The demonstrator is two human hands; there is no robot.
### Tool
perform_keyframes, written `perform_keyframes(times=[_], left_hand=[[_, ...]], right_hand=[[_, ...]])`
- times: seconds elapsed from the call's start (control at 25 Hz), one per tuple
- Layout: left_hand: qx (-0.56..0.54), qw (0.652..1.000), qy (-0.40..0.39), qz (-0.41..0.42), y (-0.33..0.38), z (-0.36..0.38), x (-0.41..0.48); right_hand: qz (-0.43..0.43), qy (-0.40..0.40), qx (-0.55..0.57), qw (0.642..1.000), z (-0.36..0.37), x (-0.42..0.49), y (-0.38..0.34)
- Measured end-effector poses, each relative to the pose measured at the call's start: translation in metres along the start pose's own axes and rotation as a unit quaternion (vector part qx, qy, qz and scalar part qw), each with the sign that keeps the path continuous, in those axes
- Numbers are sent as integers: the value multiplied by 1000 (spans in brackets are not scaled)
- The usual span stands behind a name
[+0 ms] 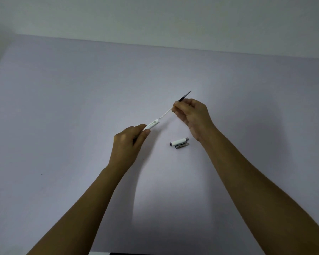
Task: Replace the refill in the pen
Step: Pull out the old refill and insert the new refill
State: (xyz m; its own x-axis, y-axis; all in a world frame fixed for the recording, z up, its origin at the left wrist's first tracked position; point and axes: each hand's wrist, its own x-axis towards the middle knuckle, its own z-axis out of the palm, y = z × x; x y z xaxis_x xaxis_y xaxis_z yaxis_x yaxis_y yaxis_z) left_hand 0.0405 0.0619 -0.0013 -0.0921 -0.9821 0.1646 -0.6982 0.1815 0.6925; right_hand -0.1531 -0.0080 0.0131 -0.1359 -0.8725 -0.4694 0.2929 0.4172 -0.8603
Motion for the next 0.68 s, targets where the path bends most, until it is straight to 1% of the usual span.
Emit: perform_keyframes(times=[0.08,0.36,0.68], left_hand=[[10,1000,7,-3,0,1,2],[21,1000,15,-3,0,2,2],[12,999,23,29,10,-4,3]], right_hand=[[-6,-12,15,1000,0,-6,-1],[-4,-17,34,999,2,-16,0],[-15,-23,55,998,-5,-29,-5]])
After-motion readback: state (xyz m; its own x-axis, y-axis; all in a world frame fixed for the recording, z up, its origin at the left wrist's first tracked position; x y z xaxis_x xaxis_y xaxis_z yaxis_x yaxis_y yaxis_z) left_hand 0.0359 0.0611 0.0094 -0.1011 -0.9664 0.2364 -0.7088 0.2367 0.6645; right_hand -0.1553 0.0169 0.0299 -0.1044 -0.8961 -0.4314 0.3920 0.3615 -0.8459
